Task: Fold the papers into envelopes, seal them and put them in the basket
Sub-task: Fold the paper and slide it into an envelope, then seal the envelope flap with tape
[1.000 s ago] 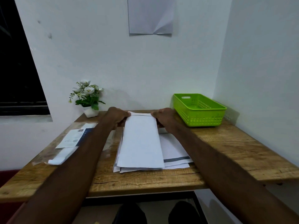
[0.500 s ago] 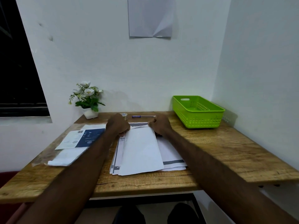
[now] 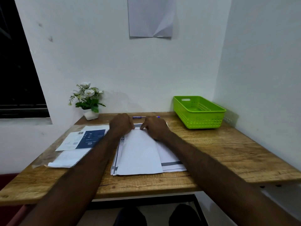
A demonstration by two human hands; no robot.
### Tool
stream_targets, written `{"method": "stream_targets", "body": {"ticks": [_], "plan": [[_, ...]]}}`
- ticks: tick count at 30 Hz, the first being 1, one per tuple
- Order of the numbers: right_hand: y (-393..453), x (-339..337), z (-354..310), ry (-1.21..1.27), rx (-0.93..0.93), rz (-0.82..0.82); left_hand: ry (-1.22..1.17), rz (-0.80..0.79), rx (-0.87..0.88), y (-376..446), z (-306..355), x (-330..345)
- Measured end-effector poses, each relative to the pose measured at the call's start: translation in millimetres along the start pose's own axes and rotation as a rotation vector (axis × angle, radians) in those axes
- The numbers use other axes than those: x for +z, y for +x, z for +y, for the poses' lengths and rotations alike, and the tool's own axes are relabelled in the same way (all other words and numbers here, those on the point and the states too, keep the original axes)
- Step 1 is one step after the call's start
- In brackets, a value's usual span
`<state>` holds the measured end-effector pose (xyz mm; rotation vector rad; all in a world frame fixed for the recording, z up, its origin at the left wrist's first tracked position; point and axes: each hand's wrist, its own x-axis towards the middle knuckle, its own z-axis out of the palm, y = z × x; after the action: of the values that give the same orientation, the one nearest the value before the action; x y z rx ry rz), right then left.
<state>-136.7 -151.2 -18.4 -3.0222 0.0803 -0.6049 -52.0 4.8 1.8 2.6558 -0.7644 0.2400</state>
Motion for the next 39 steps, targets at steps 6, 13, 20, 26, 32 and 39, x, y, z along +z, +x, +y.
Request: {"method": "stream_targets", "body": {"ticks": [6,13,20,26,32,39], "plan": [[2,-4,-1,-0.023,-0.028,-0.052,-0.083,0.049,-0.065,6,-11,-3],[6,0,1,-0.044,-0.007,-0.065,0.004,0.266,-0.089,24,-28,-16],[4,-2,-1,-0.043,0.023,-0.038,0.239,0.071,0.039,42,-33,-5],[3,-5,-3,-0.055,0.019,-0.043,0.347,0.050,0.048,53,-38,-1],[1,-4,-2,-0.041,0.025,-0.046,0.247,0.152,0.018,50,-43,2],[0,-4,-2,-0.037,0.036,-0.062,-0.345,0.171,0.041,47,-37,-16]]}}
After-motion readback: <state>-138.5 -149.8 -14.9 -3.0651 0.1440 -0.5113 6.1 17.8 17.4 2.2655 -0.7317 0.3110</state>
